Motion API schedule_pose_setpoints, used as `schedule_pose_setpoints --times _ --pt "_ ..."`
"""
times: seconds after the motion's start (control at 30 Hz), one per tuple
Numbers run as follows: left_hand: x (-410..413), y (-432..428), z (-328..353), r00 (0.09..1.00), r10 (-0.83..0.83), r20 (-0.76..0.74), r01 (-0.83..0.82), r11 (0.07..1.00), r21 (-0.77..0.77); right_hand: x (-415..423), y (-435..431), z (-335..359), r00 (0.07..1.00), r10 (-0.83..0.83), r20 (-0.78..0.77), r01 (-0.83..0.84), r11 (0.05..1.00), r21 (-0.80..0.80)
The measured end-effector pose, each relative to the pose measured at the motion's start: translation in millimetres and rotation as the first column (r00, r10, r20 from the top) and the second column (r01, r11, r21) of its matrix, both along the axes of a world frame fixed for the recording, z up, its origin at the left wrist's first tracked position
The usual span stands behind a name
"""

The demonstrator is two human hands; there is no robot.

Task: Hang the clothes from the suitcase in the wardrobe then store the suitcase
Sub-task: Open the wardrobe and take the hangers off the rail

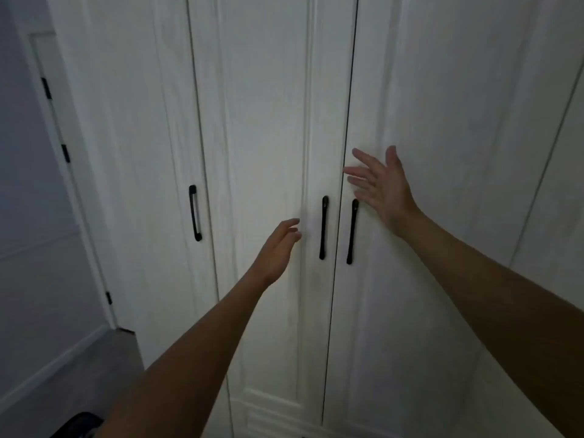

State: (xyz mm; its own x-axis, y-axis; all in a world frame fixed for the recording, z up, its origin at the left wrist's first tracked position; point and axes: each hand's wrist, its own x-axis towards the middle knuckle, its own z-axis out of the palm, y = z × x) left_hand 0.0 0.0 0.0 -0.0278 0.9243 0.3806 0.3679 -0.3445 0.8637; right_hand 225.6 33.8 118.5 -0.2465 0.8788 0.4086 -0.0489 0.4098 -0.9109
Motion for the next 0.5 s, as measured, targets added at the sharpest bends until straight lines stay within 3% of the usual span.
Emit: schedule_pose_setpoints --times 0.23,0.43,0.5 --pt "50.0 32.1 7.8 0.97 -0.044 0.238 0.065 0.995 -0.081 20.0 13.3 4.8 0.99 0.093 -0.109 -0.111 0.978 -0.177" --pt "44.2 40.3 14.3 0.904 -0.09 0.419 0.158 0.979 -0.131 20.5 12.1 -0.8 0.989 0.082 -0.126 -0.107 0.974 -0.202" --pt "39.2 39.0 15.1 0.879 -0.088 0.468 0.178 0.972 -0.151 20.0 9.0 -3.4 0.974 0.108 -0.2 -0.151 0.965 -0.213"
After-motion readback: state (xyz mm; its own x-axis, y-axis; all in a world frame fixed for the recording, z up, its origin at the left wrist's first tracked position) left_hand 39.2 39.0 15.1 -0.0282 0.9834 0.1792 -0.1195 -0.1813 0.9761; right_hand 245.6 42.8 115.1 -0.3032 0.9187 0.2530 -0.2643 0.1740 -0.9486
